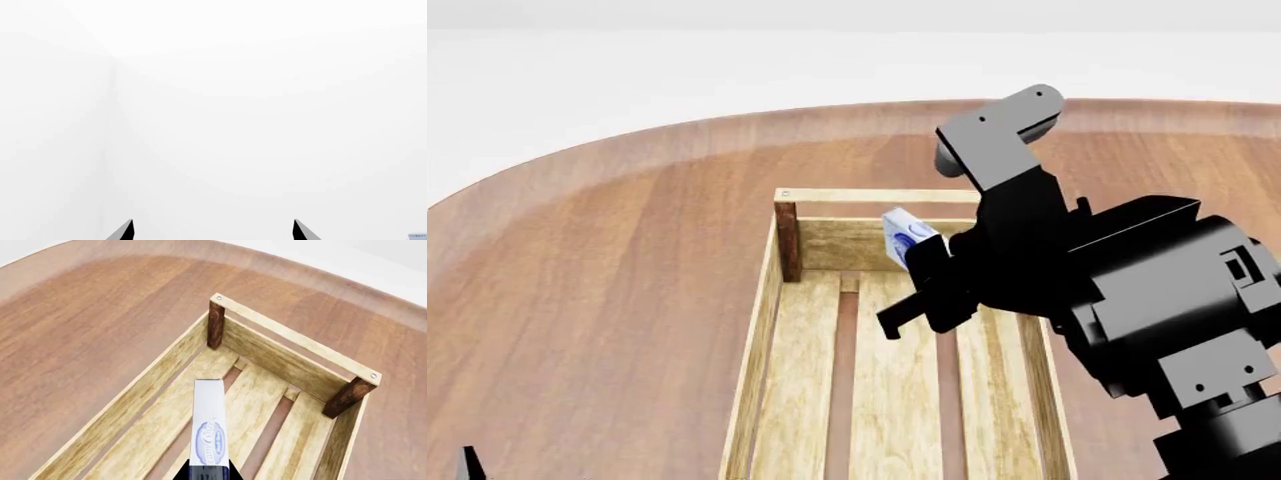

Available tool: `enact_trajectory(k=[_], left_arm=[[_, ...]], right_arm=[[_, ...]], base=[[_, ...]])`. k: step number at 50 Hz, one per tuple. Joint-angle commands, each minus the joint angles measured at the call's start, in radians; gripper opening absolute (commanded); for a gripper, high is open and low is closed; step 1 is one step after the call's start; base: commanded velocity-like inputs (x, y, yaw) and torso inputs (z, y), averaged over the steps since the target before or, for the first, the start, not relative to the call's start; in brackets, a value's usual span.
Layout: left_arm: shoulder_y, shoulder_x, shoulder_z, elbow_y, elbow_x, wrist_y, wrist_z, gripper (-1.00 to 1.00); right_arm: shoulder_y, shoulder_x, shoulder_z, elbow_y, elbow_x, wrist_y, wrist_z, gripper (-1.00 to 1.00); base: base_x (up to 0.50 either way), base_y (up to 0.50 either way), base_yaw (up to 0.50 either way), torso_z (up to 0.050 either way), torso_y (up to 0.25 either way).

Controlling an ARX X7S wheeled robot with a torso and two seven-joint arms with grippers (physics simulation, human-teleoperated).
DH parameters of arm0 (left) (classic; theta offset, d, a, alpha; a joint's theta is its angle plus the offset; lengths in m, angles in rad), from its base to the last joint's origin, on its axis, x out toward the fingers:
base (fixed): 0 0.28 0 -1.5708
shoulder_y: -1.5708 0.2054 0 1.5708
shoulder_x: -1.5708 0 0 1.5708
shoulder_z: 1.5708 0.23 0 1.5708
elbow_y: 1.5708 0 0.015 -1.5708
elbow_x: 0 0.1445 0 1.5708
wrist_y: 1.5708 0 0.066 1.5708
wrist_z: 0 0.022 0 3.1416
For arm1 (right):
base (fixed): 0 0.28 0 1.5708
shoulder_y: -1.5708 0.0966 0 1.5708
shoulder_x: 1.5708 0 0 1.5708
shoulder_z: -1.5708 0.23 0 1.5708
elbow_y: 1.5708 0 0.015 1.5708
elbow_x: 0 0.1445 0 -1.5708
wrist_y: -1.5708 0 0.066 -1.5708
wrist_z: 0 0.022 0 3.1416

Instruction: Pick up the cream cheese and put it in the tray.

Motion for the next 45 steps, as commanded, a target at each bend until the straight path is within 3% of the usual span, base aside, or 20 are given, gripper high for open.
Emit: enact_trajectory(k=[1, 45], left_arm=[[0.000, 0.000, 0.000, 0.003, 0.005, -0.004, -0.004, 1.00], [0.002, -0.009, 0.004, 0.011, -0.004, -0.007, -0.012, 1.00]], right_arm=[[0.007, -0.002, -0.002, -0.002, -0.010, -0.012, -0.003, -1.00], [-0.001, -0.016, -0.042, -0.007, -0.024, -0.022, -0.003, -1.00]], base=[[0.00, 0.00, 0.00, 0.000, -0.119], [0.00, 0.00, 0.00, 0.000, -0.100]])
